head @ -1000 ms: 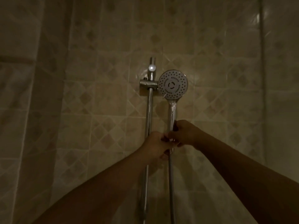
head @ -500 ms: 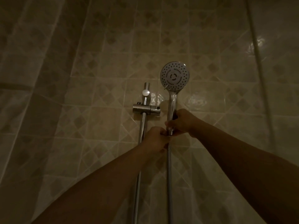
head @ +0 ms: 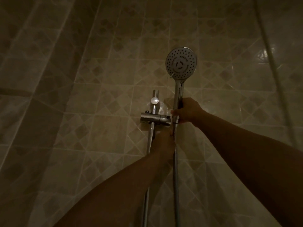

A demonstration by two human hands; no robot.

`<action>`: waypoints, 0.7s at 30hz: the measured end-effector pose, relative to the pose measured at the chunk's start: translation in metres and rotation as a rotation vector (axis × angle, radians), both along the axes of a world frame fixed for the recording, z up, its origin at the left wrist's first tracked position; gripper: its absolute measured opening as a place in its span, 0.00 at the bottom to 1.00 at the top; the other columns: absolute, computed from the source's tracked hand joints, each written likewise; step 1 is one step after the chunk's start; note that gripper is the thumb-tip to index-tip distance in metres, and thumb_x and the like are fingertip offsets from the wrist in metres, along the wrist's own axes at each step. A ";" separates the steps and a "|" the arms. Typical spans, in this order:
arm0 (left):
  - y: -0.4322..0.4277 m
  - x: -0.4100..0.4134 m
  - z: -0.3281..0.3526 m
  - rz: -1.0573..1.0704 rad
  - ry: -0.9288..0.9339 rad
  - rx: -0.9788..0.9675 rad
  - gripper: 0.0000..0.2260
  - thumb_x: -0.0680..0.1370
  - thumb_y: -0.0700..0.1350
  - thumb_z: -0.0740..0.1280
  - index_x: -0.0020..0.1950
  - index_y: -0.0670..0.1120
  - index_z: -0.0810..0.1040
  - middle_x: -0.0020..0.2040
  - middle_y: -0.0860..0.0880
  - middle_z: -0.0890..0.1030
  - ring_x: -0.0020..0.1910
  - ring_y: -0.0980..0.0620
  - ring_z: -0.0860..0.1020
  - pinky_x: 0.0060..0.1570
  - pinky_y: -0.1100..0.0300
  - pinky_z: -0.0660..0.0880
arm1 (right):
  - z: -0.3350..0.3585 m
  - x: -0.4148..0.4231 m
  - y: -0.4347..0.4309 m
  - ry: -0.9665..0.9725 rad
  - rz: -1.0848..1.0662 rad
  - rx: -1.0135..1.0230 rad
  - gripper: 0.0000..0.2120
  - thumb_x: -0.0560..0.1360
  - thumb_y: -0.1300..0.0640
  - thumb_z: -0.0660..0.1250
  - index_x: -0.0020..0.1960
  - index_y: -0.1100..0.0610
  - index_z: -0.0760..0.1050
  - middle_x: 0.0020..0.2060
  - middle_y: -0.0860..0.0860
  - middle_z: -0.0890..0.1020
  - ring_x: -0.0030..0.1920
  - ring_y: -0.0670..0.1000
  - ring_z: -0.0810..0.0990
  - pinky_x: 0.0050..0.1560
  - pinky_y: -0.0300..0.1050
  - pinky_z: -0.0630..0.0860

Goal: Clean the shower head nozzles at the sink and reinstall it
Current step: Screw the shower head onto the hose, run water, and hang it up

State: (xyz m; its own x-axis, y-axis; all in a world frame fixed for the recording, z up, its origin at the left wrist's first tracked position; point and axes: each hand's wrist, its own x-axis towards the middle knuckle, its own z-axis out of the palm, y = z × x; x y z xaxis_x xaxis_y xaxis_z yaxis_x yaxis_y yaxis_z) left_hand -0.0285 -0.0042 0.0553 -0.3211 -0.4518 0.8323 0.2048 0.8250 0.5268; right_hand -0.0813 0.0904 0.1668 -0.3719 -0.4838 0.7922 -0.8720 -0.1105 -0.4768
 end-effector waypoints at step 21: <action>-0.021 -0.012 -0.001 0.684 -0.376 -0.674 0.22 0.80 0.39 0.61 0.73 0.44 0.61 0.67 0.37 0.70 0.55 0.41 0.79 0.51 0.48 0.79 | 0.011 -0.012 -0.008 0.132 0.080 -0.063 0.14 0.72 0.62 0.74 0.55 0.62 0.77 0.50 0.59 0.82 0.51 0.58 0.83 0.55 0.59 0.80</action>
State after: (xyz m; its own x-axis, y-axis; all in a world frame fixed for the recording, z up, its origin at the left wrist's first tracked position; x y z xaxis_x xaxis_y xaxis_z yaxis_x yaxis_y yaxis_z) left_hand -0.0410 -0.0252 0.0539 -0.4624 -0.1125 0.8795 -0.5023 0.8507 -0.1553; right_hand -0.0934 0.0823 0.1783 -0.2248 -0.4553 0.8615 -0.9140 -0.2078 -0.3484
